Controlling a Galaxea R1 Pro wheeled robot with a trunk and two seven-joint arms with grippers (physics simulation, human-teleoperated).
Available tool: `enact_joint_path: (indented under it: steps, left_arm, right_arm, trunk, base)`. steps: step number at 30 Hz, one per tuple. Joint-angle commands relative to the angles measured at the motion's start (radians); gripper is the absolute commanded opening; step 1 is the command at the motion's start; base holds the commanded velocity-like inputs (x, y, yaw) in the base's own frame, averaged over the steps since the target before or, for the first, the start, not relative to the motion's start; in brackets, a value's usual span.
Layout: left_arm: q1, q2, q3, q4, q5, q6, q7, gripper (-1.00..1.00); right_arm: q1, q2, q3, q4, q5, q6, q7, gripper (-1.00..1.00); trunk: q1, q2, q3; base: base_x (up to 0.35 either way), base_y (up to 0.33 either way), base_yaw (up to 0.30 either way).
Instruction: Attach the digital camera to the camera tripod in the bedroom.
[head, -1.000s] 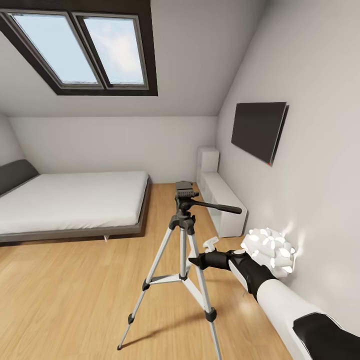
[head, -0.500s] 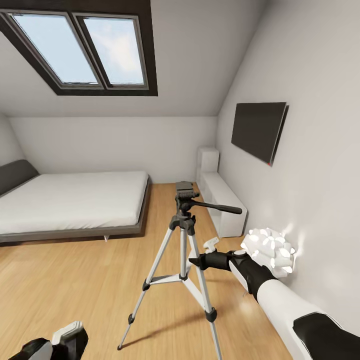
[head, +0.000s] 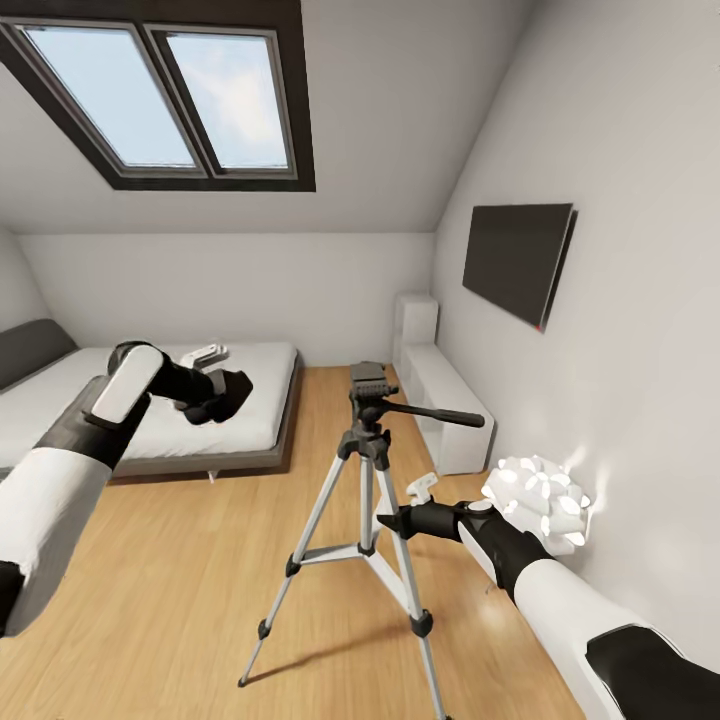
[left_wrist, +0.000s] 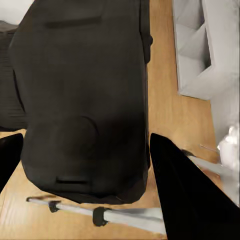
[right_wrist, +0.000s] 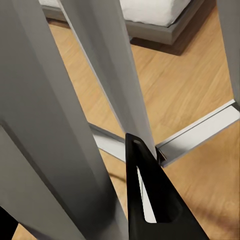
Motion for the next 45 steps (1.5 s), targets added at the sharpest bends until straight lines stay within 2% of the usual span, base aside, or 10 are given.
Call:
enact_joint_path:
  steps: [1, 2, 3, 7, 14, 19, 28, 39, 44, 45]
  left_arm:
    - [-0.033, -0.016, -0.001, 0.013, 0.005, 0.006, 0.013, -1.00]
    - [-0.060, -0.030, 0.001, 0.031, 0.005, 0.008, 0.016, -1.00]
    - [-0.164, -0.073, 0.005, 0.116, 0.007, 0.013, 0.022, -1.00]
    - [-0.308, -0.130, 0.008, 0.206, 0.023, 0.015, 0.026, -1.00]
    - [-0.464, -0.239, 0.008, 0.214, 0.070, 0.017, 0.027, -1.00]
    - [-0.500, -0.271, 0.007, 0.191, 0.088, 0.019, 0.028, -1.00]
    - [-0.508, -0.283, 0.008, 0.164, 0.091, 0.017, 0.027, -1.00]
    - [-0.508, -0.318, 0.007, 0.170, 0.091, 0.008, 0.028, -1.00]
    - [-0.508, -0.341, 0.003, 0.162, 0.079, 0.004, 0.080, -1.00]
    - [-0.508, -0.355, 0.001, 0.160, 0.076, 0.002, 0.130, -1.00]
  right_arm:
    - [-0.001, 0.000, 0.000, -0.002, -0.012, 0.009, 0.000, -1.00]
    - [-0.001, 0.000, 0.000, -0.002, -0.012, 0.009, 0.000, -1.00]
    - [-0.001, -0.001, 0.000, -0.002, -0.012, 0.008, 0.002, -1.00]
    - [-0.001, -0.001, 0.000, -0.002, -0.012, 0.008, 0.003, -1.00]
    - [-0.001, -0.008, -0.001, -0.002, -0.017, 0.007, 0.006, -1.00]
    - [-0.001, -0.008, 0.000, -0.002, -0.016, 0.007, 0.000, -1.00]
    - [-0.001, -0.006, 0.000, -0.002, -0.009, 0.007, -0.001, -1.00]
    - [-0.001, -0.006, 0.000, -0.002, -0.009, 0.008, -0.002, -1.00]
    - [-0.001, -0.005, 0.000, -0.002, -0.011, 0.008, -0.002, -1.00]
    - [-0.001, -0.005, 0.000, -0.002, -0.012, 0.008, -0.002, -1.00]
  trunk:
    - [0.000, -0.003, -0.003]
    - [0.000, -0.003, -0.003]
    - [0.000, -0.003, -0.003]
    - [0.000, -0.003, -0.003]
    - [0.000, -0.003, -0.003]
    - [0.000, -0.003, -0.003]
    - [0.000, -0.003, -0.003]
    - [0.000, -0.003, -0.003]
    - [0.000, -0.003, -0.003]
    - [0.000, -0.003, -0.003]
  base:
    - [0.000, 0.000, 0.000]
    - [0.000, 0.000, 0.000]
    - [0.000, 0.000, 0.000]
    - [0.000, 0.000, 0.000]
    - [0.000, 0.000, 0.000]
    - [0.000, 0.000, 0.000]
    - [0.000, 0.000, 0.000]
    - [0.000, 0.000, 0.000]
    - [0.000, 0.000, 0.000]
    - [0.000, 0.000, 0.000]
